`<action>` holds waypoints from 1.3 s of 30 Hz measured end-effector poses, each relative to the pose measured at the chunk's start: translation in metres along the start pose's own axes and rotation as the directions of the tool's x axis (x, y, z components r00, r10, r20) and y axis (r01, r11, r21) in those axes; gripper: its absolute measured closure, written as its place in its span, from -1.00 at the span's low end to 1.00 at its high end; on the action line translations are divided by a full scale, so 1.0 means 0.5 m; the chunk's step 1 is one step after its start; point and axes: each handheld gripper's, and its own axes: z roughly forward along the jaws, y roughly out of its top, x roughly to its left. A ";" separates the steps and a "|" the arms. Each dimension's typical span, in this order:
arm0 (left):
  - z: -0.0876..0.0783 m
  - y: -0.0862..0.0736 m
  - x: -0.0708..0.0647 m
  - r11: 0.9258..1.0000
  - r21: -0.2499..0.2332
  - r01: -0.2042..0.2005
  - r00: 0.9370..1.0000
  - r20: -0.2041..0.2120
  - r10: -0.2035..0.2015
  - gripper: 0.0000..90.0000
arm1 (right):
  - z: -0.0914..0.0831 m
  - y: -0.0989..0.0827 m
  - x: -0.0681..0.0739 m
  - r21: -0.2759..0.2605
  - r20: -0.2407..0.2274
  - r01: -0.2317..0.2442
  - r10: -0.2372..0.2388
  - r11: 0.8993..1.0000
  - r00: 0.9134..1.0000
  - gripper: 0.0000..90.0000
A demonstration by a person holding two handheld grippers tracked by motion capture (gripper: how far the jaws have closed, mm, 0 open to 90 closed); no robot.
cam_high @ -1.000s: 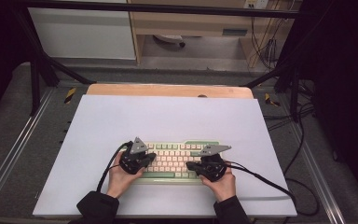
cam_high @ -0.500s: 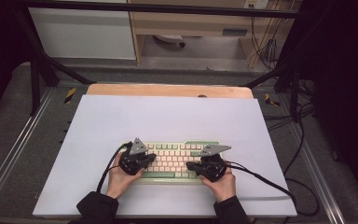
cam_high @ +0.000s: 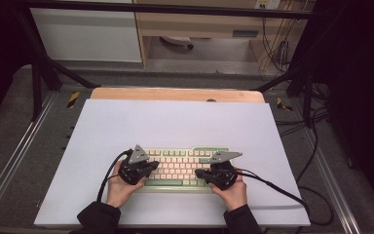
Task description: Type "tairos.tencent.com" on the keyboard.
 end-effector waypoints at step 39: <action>0.000 -0.022 0.037 0.999 0.023 0.027 0.998 -0.060 -0.026 0.99 | 0.003 -0.002 -0.001 0.004 -0.005 0.000 0.000 1.000 1.000 1.00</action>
